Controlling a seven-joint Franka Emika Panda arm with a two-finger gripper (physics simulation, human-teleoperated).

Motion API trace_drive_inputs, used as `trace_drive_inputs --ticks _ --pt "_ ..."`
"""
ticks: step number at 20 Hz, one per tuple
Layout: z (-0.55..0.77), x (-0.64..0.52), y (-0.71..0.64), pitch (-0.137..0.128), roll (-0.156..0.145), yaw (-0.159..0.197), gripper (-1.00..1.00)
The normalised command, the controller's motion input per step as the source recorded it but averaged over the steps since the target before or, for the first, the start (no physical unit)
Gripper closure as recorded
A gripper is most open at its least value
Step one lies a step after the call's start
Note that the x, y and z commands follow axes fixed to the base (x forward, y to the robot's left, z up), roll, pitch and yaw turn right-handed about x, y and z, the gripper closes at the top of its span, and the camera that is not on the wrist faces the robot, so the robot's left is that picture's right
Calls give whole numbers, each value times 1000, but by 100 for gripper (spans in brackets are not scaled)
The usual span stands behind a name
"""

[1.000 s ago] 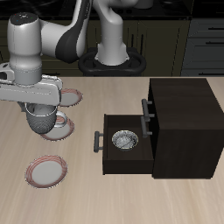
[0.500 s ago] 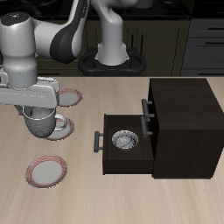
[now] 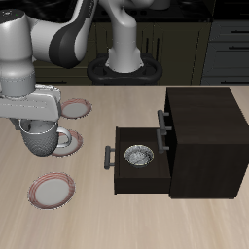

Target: Place the porcelain mug that is on the plate onto the farthest plate relative to the robot

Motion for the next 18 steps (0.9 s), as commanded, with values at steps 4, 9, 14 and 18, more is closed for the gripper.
trace_drive_inputs --ticks 4,9,14,18 --pt "55 178 -39 -12 10 22 100" --pt "60 195 131 -16 23 12 100" --pt "-96 194 228 14 40 -15 100" --pt "-56 93 124 3 14 9 100"
